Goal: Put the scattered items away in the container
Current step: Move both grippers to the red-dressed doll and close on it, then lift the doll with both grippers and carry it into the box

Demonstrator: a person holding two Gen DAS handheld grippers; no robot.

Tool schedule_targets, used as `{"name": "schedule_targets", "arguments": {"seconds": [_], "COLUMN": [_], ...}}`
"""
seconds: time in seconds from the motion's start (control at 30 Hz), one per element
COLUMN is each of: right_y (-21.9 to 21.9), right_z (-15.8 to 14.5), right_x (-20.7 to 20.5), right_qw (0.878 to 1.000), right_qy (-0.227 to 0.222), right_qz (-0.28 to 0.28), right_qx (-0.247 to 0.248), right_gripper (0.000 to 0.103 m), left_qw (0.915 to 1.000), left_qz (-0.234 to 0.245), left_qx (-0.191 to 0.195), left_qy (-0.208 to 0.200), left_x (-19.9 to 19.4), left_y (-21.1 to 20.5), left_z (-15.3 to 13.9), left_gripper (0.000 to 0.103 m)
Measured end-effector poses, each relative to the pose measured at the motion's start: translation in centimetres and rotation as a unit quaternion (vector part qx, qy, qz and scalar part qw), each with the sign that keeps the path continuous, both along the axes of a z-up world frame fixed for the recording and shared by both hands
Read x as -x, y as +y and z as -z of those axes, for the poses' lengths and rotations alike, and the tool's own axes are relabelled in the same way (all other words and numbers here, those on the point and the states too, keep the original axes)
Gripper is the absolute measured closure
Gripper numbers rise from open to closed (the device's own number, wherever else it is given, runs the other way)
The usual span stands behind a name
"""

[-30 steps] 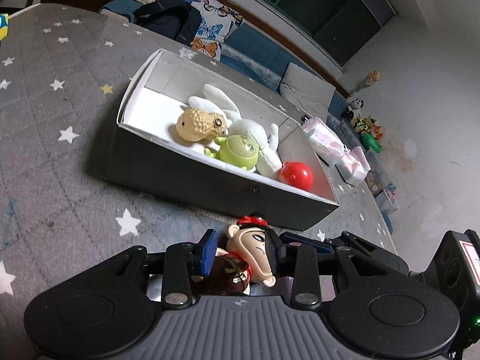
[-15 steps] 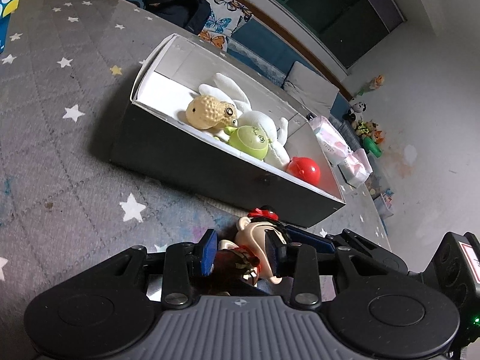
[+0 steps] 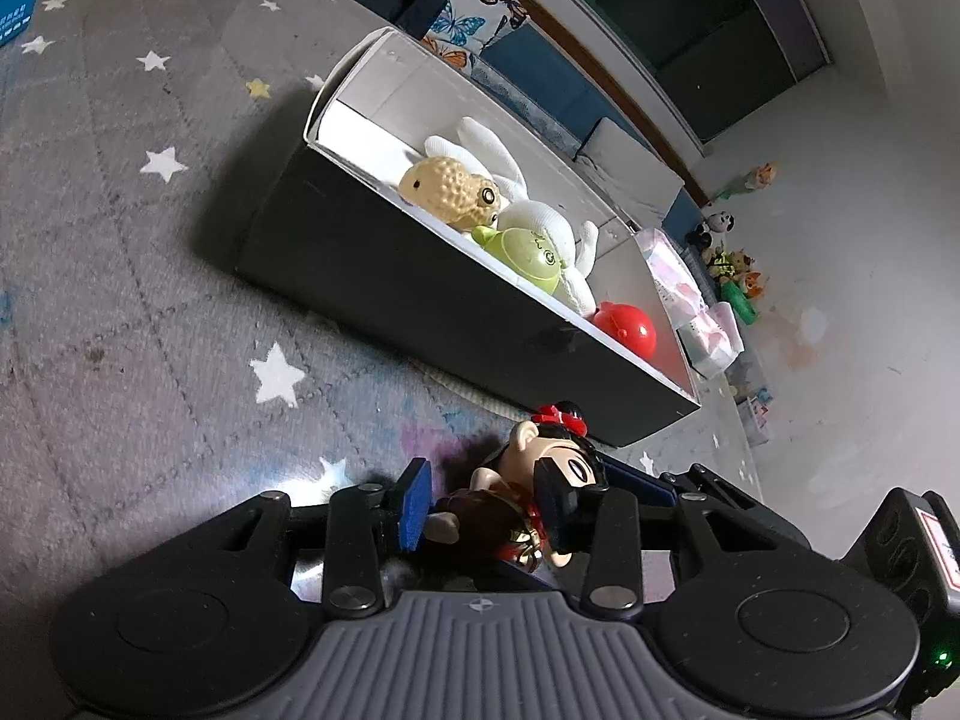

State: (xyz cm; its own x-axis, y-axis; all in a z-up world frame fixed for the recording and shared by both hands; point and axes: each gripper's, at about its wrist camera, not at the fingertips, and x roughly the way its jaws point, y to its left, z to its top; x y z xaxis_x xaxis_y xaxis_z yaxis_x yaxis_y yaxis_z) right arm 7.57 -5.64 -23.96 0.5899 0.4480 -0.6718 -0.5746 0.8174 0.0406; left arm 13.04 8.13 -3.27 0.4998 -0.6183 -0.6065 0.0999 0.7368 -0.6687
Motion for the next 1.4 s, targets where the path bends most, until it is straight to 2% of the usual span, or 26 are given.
{"name": "schedule_targets", "arguments": {"seconds": [0.5,0.67,0.8,0.97,1.1,1.4], "right_y": [-0.8,-1.0,-1.2,-1.7,-2.5,-4.6], "right_z": [-0.3,-1.6,-3.6,-5.8,-6.7,-5.6], "right_x": [1.2,1.5,1.2,-0.8,-3.3,-9.2], "right_qw": [1.0,1.0,0.998,0.996,0.996,0.998], "right_qy": [-0.009,-0.028,-0.058,-0.086,-0.089,-0.061], "right_qz": [0.003,0.001,0.005,0.014,0.026,0.028], "right_qx": [-0.008,-0.012,-0.015,-0.013,-0.013,0.0], "right_gripper": [0.018,0.018,0.018,0.018,0.018,0.018], "left_qw": [0.9999,0.9996,0.9984,0.9964,0.9958,0.9976], "left_qz": [0.011,0.009,0.006,0.007,0.008,0.007], "left_qx": [-0.003,0.004,0.009,0.017,0.019,0.029], "left_qy": [-0.009,-0.026,-0.056,-0.082,-0.089,-0.063], "left_x": [0.2,0.4,-0.1,-2.5,-5.1,-10.3], "left_y": [-1.2,-1.2,-1.4,-2.2,-3.3,-5.3], "left_z": [-0.7,-2.2,-4.5,-6.7,-7.3,-5.5], "left_gripper": [0.062,0.062,0.062,0.062,0.062,0.062]}}
